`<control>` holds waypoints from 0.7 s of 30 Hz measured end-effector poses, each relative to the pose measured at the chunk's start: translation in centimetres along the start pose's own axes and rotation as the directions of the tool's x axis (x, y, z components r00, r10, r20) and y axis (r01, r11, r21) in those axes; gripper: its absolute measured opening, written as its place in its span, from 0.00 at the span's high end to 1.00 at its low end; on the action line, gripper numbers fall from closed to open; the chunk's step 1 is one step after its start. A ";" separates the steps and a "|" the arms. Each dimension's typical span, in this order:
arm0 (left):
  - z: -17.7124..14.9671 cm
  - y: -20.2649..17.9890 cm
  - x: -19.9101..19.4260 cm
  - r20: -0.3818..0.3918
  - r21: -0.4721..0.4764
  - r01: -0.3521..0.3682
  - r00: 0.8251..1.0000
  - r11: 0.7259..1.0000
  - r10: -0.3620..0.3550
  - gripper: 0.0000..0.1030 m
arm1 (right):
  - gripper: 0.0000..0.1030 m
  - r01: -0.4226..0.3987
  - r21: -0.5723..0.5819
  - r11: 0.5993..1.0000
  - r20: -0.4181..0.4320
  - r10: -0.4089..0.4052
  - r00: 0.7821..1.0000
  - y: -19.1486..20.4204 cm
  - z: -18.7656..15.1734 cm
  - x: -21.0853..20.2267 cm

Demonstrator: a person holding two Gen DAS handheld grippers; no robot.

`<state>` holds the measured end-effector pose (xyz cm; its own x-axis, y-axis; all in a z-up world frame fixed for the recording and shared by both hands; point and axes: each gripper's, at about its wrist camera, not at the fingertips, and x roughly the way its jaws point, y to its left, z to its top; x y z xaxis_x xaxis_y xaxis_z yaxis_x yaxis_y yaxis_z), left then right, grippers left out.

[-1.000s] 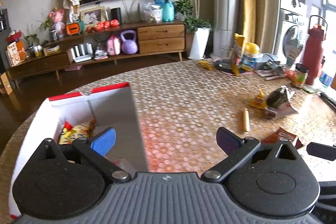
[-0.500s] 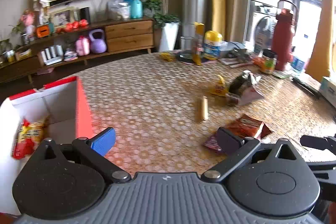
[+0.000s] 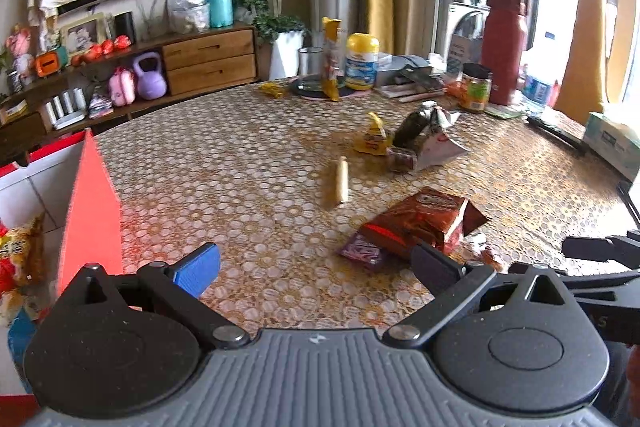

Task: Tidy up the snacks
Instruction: 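Move the left tool toward the brown Oreo bag while the right tool heads to the purple candy, then close the left tool on the brown Oreo bag and lift it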

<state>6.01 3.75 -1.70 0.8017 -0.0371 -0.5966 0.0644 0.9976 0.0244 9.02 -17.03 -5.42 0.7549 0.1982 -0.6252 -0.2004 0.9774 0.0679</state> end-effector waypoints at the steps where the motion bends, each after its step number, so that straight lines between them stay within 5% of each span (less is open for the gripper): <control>1: -0.1 -0.2 0.1 0.003 0.009 0.008 1.000 1.000 -0.008 0.00 | 0.31 0.000 0.001 1.000 -0.001 0.000 1.000 -0.1 -0.1 0.2; 15: -0.8 -2.2 2.4 -0.014 0.094 0.039 0.999 0.995 -0.038 0.00 | 0.47 -0.008 -0.017 1.000 -0.032 0.008 0.999 -0.3 -0.7 4.3; 21: -0.5 -3.2 4.1 -0.029 0.120 0.059 0.998 0.991 -0.056 0.00 | 0.65 -0.019 -0.023 1.000 -0.022 0.019 1.000 -0.7 -0.9 4.9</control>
<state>8.73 0.48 -4.63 0.7794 -0.0911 -0.6199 0.1825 0.9795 0.0855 12.32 -16.75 -9.24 0.7373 0.2147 -0.6406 -0.2292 0.9714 0.0618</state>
